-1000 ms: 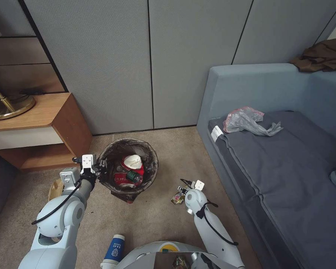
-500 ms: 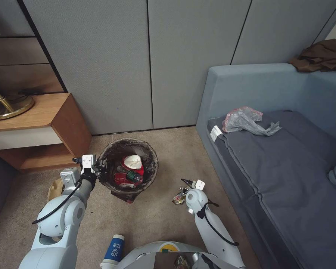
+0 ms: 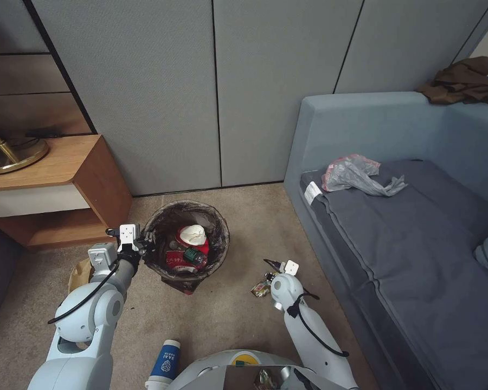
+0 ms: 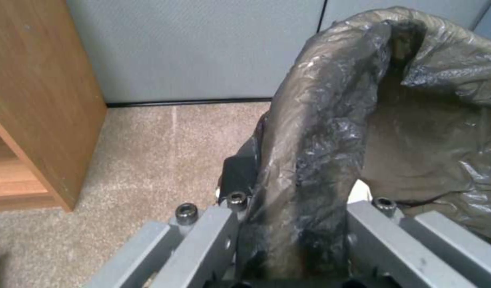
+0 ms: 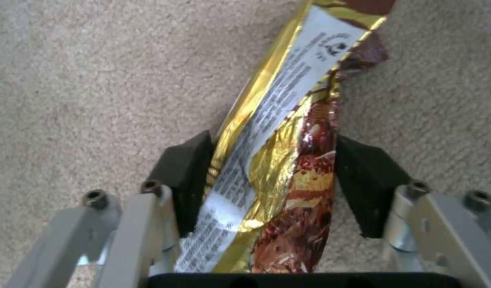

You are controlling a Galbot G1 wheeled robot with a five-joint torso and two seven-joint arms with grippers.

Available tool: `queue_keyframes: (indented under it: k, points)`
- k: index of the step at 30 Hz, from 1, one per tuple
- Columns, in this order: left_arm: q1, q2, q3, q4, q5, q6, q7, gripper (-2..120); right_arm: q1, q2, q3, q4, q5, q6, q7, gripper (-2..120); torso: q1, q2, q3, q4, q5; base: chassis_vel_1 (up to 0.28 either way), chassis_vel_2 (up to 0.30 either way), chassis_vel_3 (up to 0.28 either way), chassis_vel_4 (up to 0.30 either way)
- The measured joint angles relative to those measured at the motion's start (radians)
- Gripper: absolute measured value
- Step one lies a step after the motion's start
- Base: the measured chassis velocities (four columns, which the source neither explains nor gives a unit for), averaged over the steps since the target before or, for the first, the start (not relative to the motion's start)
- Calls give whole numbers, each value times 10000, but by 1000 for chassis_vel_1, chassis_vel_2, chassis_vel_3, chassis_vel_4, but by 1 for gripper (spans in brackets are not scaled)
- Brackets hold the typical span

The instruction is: Pick up the trash bin, then pick up the garbage from the floor and place it into the trash bin.

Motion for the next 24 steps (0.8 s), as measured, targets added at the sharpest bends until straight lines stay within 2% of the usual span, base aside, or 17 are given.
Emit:
queue_keyframes:
  k: [3,5,7,9,14,16,17,18,24]
  points:
    - [-3,2,0,15,0,-3,4,5,-2,-2,-1,3,-15,-8,8,47,0,0,0,-1,-1,0,0,0,0]
    - [-6,2,0,24,1,-6,6,5,-1,-11,-7,13,-35,-8,31,39,0,-1,0,0,0,0,0,0,0]
    - [-9,1,0,24,1,-7,6,5,2,-14,-10,17,-35,-8,36,37,0,-1,0,1,2,0,0,0,0]
    - [-15,-7,5,29,9,-10,7,5,26,-34,-24,22,-35,-4,60,28,1,-2,1,4,6,0,0,0,0]
    - [-10,-9,11,31,15,-12,11,5,31,-60,-25,33,-36,-6,71,17,1,-2,2,3,5,0,0,0,0]
    - [-14,10,7,32,15,-12,16,5,17,-70,-12,41,-38,-3,70,5,1,-3,3,3,7,0,0,0,0]
    - [-14,10,7,32,15,-12,16,5,17,-70,-12,41,-38,-3,70,5,1,-3,3,3,7,0,0,0,0]
    - [-16,20,7,31,14,-12,17,5,13,-74,-7,47,-35,-3,65,0,2,-4,3,4,8,0,0,0,0]
    - [11,15,17,-3,20,-6,18,5,-16,-122,-10,117,-16,-16,55,0,2,-5,3,3,7,0,0,0,0]
